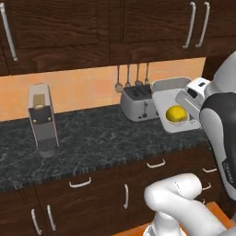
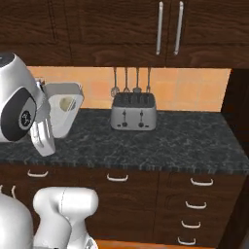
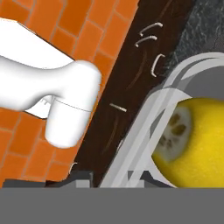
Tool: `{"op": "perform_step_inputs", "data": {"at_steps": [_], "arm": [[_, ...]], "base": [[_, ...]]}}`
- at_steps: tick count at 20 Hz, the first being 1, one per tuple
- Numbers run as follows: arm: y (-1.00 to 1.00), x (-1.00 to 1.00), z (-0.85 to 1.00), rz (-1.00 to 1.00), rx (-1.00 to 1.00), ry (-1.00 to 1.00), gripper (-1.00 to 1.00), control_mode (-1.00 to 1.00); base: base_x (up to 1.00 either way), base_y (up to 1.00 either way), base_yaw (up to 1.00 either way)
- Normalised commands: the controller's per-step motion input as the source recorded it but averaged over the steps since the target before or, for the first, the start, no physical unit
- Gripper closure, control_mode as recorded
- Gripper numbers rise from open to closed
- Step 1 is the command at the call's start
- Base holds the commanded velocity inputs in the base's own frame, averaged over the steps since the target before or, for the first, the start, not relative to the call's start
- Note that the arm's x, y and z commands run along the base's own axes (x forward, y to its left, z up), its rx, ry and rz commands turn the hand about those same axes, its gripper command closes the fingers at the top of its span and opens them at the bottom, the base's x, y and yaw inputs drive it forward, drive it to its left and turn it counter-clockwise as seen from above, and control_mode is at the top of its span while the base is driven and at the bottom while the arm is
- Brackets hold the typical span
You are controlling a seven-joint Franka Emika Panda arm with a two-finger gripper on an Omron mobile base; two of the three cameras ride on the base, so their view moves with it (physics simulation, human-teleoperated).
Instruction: Take the meat container that has the steak and place it on the second highest rack of the freezer. Then take the vegetable container that has the lemon and garlic and place it on the highest rack of the freezer.
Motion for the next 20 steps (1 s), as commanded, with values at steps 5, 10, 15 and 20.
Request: {"op": "perform_step_inputs", "data": {"at_steps": [5,10,15,20], "arm": [[0.00,0.00,0.00,0.00,0.00,0.00,1.00,1.00],[0.00,0.00,0.00,0.00,0.00,0.00,1.00,1.00],[0.00,0.00,0.00,0.00,0.00,0.00,1.00,1.00],[0.00,0.00,0.00,0.00,0.00,0.00,1.00,1.00]], "base": [[-0.60,-0.27,-0.67],[-0.37,-0.35,-0.71],[-0.10,-0.39,-0.78],[0.00,-0.51,-0.77]]}}
